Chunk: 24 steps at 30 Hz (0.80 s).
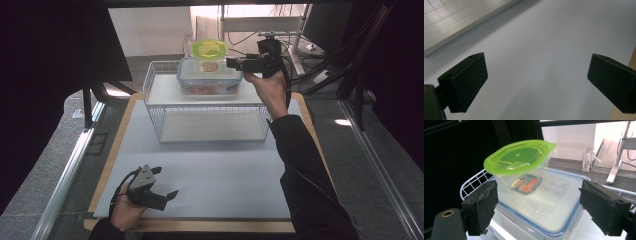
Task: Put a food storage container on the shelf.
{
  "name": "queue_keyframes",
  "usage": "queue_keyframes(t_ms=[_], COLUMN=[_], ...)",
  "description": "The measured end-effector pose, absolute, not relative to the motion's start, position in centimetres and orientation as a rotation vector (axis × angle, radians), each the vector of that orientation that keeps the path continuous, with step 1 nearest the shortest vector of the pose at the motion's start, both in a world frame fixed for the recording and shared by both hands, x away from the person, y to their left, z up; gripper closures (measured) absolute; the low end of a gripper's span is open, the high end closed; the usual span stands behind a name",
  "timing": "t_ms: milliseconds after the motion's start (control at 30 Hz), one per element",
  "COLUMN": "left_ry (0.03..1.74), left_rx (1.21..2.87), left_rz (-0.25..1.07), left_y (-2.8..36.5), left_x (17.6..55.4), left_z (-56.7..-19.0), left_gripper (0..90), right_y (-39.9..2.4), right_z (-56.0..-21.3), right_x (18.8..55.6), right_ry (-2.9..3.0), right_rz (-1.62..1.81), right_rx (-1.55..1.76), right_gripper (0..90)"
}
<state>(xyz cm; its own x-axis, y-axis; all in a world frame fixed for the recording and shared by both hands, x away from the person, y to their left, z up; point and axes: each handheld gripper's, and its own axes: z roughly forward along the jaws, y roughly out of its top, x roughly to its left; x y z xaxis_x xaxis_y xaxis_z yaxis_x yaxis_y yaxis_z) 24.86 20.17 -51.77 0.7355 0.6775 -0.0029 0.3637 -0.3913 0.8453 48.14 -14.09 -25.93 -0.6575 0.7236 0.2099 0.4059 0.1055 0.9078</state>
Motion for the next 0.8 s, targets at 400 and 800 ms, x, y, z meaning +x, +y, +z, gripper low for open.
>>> queue_keyframes(t_ms=[400,800], left_ry=[0.813,0.821], left_rx=[1.987,1.967], left_rz=[0.429,0.424], left_y=[20.3,20.5], left_x=[25.0,25.1], left_z=[-51.8,-51.8], left_gripper=[2.2,2.0], right_y=[-14.7,-14.5], right_z=[-27.4,-28.5], right_x=[46.9,45.3], right_ry=[2.155,2.202], right_rz=[1.562,1.568], right_rx=[1.060,1.000], right_gripper=[12.4,10.3])
